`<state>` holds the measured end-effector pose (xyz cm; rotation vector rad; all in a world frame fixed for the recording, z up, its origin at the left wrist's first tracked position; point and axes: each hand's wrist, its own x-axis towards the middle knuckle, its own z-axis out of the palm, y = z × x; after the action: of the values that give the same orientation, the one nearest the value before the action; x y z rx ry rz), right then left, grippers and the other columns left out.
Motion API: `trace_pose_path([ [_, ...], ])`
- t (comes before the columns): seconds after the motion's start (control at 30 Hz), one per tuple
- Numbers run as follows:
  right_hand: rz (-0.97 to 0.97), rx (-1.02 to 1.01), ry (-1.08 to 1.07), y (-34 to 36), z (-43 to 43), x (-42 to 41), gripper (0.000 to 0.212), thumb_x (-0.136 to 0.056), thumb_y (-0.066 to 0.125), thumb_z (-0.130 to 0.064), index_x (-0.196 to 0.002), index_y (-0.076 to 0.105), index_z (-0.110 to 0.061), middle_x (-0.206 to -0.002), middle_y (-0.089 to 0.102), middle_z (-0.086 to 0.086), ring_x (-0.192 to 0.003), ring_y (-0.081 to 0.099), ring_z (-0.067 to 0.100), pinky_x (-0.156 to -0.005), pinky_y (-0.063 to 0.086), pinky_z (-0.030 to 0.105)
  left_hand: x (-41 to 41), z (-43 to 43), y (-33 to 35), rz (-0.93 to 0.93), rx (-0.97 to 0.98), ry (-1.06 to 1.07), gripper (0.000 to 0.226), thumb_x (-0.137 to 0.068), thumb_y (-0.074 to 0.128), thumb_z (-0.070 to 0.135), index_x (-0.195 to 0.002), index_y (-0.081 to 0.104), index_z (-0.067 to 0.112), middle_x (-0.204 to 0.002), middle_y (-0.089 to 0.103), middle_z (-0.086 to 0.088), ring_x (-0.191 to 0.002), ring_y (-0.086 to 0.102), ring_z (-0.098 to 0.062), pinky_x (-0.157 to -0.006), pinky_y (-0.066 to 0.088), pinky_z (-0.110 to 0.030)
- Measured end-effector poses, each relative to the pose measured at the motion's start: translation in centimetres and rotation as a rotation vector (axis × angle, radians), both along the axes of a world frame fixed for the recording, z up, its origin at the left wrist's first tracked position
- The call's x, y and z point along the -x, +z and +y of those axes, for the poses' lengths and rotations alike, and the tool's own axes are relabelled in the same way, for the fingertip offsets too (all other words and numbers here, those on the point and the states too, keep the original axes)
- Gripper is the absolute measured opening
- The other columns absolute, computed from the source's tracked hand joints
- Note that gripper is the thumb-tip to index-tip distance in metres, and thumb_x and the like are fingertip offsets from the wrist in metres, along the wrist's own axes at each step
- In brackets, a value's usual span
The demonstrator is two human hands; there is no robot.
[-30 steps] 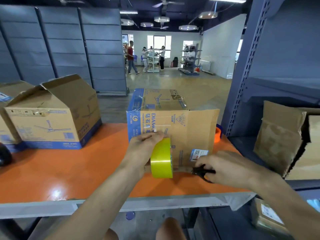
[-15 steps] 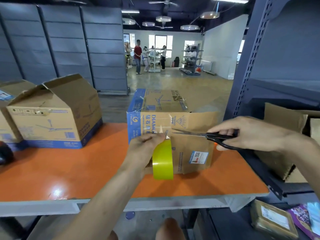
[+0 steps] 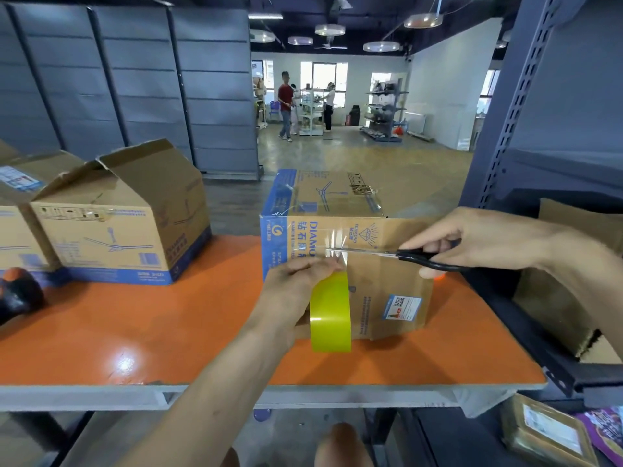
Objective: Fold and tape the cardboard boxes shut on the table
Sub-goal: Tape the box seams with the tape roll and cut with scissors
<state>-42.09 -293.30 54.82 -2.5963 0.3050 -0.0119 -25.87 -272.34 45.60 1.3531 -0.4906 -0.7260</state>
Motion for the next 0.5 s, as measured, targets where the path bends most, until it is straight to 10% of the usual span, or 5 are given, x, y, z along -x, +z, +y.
trace_pose_path([
  [0.33, 0.028, -0.008, -0.046, 0.0, 0.2, -0.2, 0.032, -0.076, 0.081, -0.042, -0.105, 0.074, -0.052, -0.074, 0.066, -0.001, -0.060, 0.049, 0.007, -0.064, 0.038, 0.026, 0.2, -0.2, -0.2, 0.091, 0.010, 0.008, 0.013, -0.081, 0.079, 0.013, -0.091, 0.079, 0.004, -0.084, 0.077, -0.014, -0.065, 0.074, -0.024, -0.057, 0.058, -0.030],
  [0.5, 0.077, 0.162, -0.134, 0.7, 0.3, 1.7, 0.039, -0.076, 0.084, -0.044, -0.104, 0.066, -0.065, -0.092, 0.070, -0.027, -0.080, 0.064, -0.005, -0.071, 0.045, 0.016, 0.3, -0.3, -0.7, 0.098, 0.002, 0.028, 0.006, -0.084, 0.077, 0.013, -0.086, 0.080, 0.008, -0.082, 0.076, -0.016, -0.065, 0.073, -0.024, -0.060, 0.058, -0.029],
])
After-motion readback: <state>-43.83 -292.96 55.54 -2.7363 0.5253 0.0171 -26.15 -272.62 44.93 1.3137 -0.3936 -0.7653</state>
